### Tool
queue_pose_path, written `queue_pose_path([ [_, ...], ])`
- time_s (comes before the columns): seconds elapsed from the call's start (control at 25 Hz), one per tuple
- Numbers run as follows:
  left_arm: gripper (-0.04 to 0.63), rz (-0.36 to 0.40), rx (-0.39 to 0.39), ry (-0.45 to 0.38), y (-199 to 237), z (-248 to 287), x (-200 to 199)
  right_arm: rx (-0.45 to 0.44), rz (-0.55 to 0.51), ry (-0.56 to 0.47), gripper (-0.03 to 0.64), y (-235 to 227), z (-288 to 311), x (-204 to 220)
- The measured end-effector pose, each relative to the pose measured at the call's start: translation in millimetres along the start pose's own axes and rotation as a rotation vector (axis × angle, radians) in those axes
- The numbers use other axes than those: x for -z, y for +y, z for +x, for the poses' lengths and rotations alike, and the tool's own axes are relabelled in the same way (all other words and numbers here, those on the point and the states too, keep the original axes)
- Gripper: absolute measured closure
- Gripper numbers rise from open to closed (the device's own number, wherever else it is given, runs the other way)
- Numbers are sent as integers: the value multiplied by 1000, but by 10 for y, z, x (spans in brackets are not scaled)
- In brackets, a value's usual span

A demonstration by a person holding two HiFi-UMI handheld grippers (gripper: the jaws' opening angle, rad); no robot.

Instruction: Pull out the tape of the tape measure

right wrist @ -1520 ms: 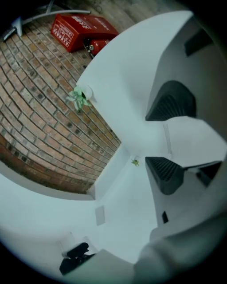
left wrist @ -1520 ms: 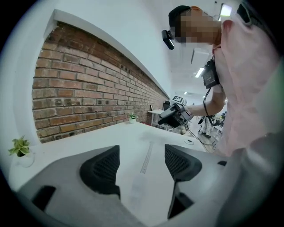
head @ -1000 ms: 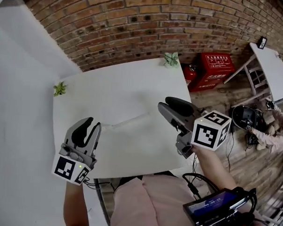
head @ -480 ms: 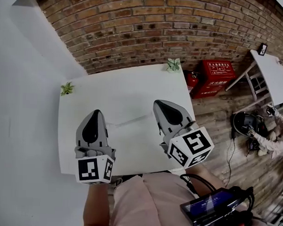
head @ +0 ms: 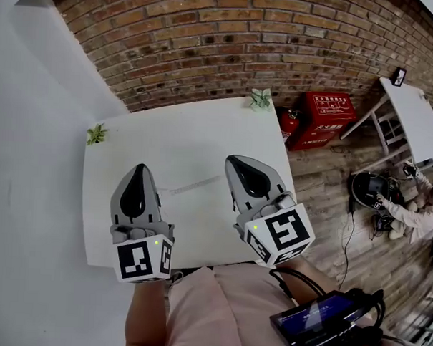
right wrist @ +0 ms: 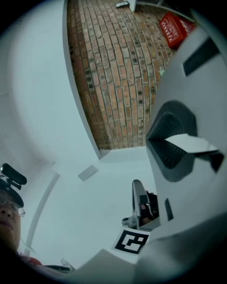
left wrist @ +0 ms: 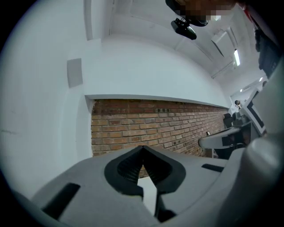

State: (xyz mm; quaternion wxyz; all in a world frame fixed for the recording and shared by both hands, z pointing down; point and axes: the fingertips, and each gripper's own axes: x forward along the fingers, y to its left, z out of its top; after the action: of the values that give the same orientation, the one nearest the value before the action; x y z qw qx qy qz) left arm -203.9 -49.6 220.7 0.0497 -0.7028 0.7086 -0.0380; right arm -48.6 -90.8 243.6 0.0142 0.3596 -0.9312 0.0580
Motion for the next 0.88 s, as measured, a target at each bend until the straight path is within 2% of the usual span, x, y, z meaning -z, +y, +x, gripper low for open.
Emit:
queue_pose_path([
  [0.36,591,22,28,5,-163,39,9,-12,-19,6,612,-65,-53,-16],
  [0.88,591,15,40,3,-216,0,74,-2,-32,5,612,-60,-96,65],
])
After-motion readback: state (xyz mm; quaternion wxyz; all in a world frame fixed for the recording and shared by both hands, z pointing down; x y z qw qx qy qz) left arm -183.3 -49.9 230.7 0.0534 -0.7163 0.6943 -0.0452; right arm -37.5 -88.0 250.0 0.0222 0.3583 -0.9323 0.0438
